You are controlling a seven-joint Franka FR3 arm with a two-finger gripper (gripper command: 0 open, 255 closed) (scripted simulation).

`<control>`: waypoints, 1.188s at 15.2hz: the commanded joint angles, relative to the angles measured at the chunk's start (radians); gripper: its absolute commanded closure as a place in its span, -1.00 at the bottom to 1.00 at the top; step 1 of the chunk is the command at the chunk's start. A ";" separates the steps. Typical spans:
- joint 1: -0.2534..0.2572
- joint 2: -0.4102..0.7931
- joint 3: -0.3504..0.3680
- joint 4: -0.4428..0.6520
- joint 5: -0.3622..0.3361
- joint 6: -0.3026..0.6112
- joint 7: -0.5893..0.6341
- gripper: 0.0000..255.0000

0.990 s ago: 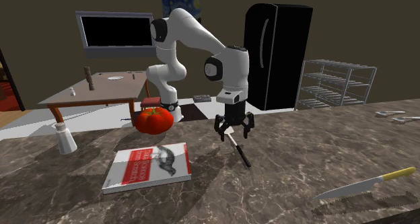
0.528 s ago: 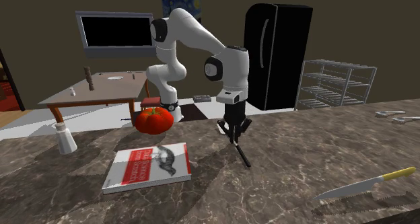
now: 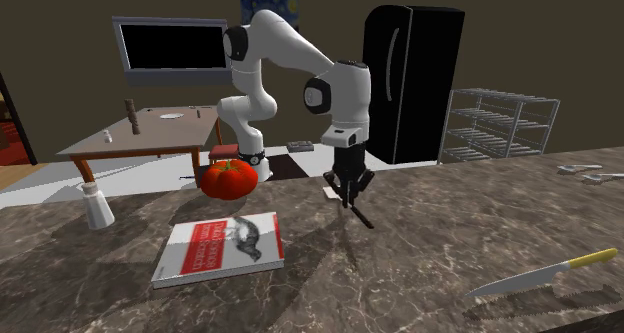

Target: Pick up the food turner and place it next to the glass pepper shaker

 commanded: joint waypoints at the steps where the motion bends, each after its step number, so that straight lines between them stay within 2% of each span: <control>1: -0.002 -0.010 0.002 0.012 0.004 -0.021 -0.005 1.00; 18: -0.006 -0.080 0.014 0.145 0.034 -0.221 -0.028 1.00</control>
